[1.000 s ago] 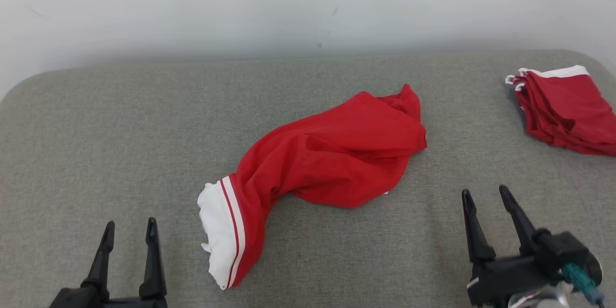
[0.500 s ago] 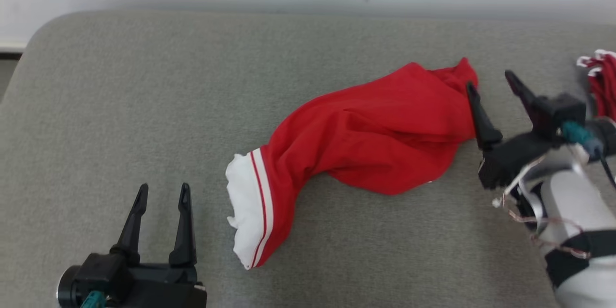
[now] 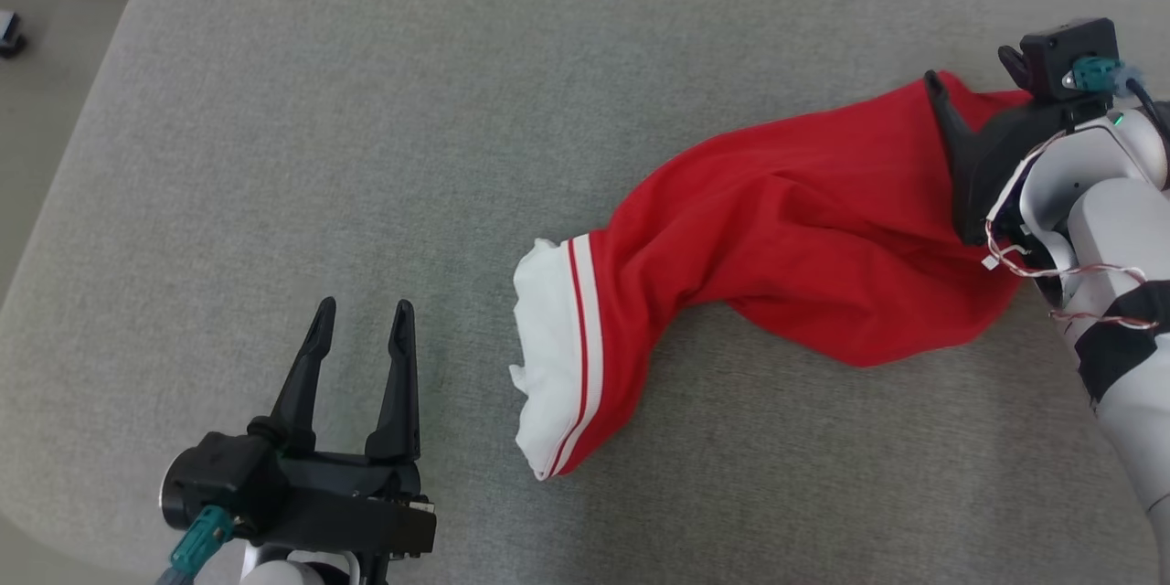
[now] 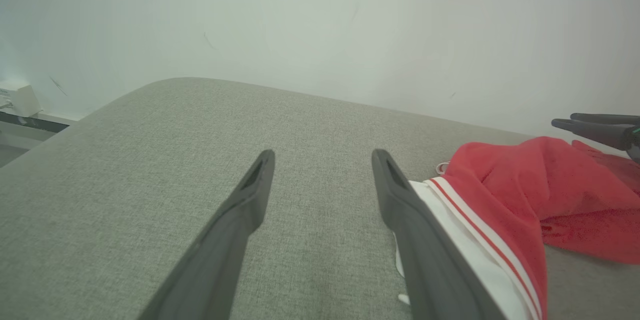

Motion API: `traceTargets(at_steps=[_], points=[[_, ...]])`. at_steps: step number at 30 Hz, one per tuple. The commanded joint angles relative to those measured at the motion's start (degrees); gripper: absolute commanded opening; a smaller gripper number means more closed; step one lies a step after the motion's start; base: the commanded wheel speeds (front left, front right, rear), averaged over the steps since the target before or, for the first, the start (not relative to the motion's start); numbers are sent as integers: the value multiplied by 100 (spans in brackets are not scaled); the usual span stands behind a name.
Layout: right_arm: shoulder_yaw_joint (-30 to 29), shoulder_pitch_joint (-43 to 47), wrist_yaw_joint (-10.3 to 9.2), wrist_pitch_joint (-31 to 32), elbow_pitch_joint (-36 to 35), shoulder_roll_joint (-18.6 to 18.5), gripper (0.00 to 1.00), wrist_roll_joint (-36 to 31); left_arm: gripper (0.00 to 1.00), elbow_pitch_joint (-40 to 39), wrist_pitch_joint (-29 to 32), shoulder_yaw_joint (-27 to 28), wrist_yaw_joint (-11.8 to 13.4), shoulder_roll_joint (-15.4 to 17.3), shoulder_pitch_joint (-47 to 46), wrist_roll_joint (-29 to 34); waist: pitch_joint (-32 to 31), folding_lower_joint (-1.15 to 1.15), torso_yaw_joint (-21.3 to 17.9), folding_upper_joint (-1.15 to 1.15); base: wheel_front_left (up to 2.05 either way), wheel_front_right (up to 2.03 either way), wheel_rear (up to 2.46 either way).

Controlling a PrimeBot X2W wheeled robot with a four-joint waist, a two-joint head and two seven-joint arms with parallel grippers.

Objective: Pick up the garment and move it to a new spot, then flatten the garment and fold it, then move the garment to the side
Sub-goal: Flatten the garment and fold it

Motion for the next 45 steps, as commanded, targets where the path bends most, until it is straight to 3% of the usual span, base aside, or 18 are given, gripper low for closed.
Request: traceTargets(at_steps=[1, 13, 14, 15, 16, 17, 25, 35, 40, 45], points=[[91, -175, -15, 79, 223, -46, 100, 71, 100, 12, -18, -41, 5, -10, -107, -57, 308, -1, 309, -1, 0, 0, 0], [360, -952, -15, 892, 1581, 140, 100, 267, 100, 21, -19, -116, 74, -10, -241, -248, 498, -1, 458, -1, 0, 0, 0], [362, -1005, -14, 882, 1620, 173, 91, 303, 100, 21, -19, -107, 78, -10, -233, -249, 494, -1, 447, -1, 0, 0, 0], [362, -1005, -14, 882, 1620, 173, 91, 303, 100, 21, -19, -107, 78, -10, -233, -249, 494, -1, 447, -1, 0, 0, 0], [386, -1039, -14, 871, 1648, 191, 49, 304, 100, 25, -18, -98, 85, -10, -225, -251, 485, -1, 437, -1, 0, 0, 0], [417, -1058, -14, 865, 1695, 212, 0, 320, 100, 32, -19, -82, 83, -9, -214, -249, 467, -1, 422, -1, 0, 0, 0], [558, -1259, -15, 271, 1714, 279, 0, 468, 100, 64, -19, 84, 73, -8, -123, -121, 219, -1, 206, -1, 0, 0, 0], [773, -848, -15, -1007, 1446, 241, 0, 841, 100, 95, -19, 378, 42, -7, 178, 128, -422, -1, -314, -1, 0, 0, 0], [975, -277, -15, -1777, 1006, 151, 0, 1058, 100, 97, -19, 601, 22, -6, 447, 243, -776, -1, -653, -1, 0, 0, 0], [991, 607, -15, -2087, 176, -29, 0, 1194, 100, 70, -19, 760, 3, -5, 697, 346, -1056, -1, -983, -1, 0, 0, 0]])
